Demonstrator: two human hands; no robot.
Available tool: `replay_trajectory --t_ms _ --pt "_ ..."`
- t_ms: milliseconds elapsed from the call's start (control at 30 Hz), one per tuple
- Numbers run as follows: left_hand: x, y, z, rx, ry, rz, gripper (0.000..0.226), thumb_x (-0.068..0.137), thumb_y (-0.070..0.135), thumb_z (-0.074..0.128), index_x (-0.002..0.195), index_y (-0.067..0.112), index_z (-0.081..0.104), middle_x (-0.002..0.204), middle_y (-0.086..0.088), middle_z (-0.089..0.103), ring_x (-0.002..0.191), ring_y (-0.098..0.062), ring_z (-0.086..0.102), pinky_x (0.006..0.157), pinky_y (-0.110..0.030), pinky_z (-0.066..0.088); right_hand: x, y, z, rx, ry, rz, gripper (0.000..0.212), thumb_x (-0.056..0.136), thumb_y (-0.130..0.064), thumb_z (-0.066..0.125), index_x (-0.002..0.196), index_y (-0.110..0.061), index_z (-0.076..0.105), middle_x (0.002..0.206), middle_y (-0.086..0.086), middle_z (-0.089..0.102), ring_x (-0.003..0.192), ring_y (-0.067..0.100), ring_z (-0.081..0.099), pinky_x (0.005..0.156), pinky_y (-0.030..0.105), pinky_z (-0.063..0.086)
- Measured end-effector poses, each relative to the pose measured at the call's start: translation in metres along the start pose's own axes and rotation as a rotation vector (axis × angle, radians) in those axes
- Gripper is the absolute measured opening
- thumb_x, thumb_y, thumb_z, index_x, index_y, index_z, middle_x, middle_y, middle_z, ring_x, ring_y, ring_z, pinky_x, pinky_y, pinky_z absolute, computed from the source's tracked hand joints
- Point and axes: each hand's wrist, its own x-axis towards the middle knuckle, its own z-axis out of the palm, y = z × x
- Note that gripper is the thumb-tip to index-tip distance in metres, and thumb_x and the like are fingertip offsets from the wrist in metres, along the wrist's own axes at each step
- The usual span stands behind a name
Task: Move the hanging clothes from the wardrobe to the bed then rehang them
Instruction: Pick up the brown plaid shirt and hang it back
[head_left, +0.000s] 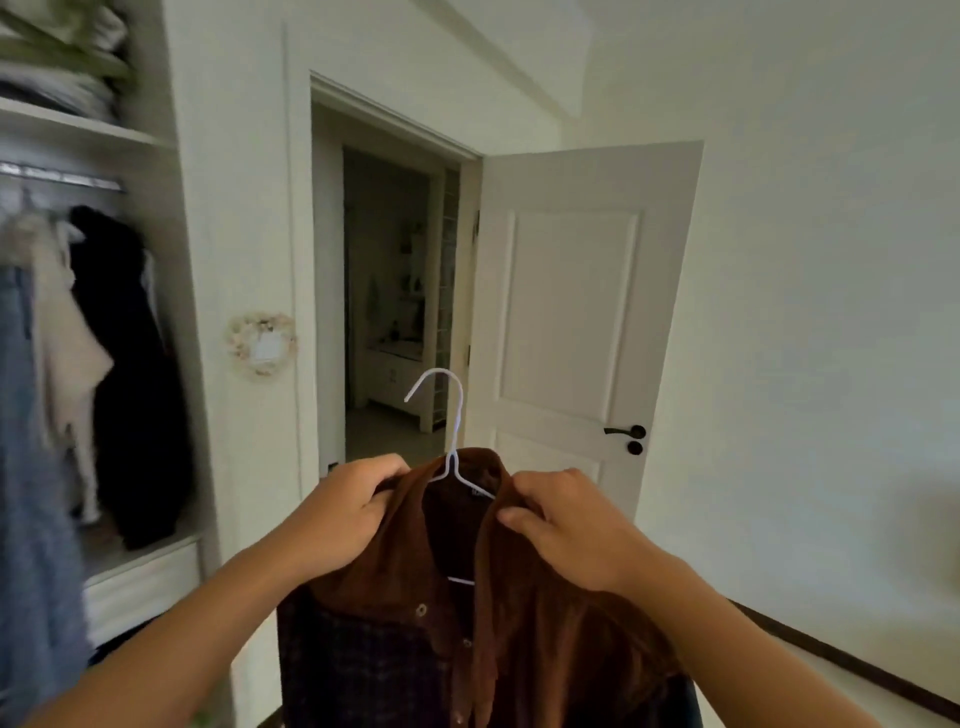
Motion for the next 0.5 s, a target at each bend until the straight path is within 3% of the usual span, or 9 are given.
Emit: replay_trajectory --t_ms 300,433,500 --pt "-0.018 -0.099 -0.11 0.087 0.104 -0.086 0.03 0.095 0.007 0.05 0.085 0.031 0.064 0.085 0.013 0.067 0.084 -0.003 0.062 0.075 -0.025 0.049 0.115 -0.087 0.064 0.057 -0.056 -0.133 0.02 0.096 -0.03 0.058 0.077 -0.026 0.054 0.068 -0.011 0.055 0.069 0.007 0.055 0.066 0.03 0.044" --pt "-0.016 -0.144 -0.145 0.115 0.155 -0.13 0.029 0.094 0.005 0.051 0.085 0.029 0.064 0.081 0.013 0.066 0.081 -0.003 0.062 0.074 -0.03 0.052 0.166 -0.114 0.094 0.143 -0.11 -0.19 0.023 0.097 -0.029 0.058 0.074 -0.032 0.053 0.067 -0.013 0.056 0.066 0.0 0.056 0.06 0.017 0.037" --pt "-0.013 -0.165 -0.161 0.135 0.173 -0.153 0.03 0.093 0.004 0.05 0.082 0.029 0.063 0.079 0.012 0.066 0.08 -0.005 0.063 0.075 -0.033 0.051 0.193 -0.122 0.11 0.187 -0.121 -0.232 0.022 0.096 -0.029 0.059 0.074 -0.028 0.056 0.068 -0.01 0.057 0.067 0.004 0.057 0.059 0.019 0.039"
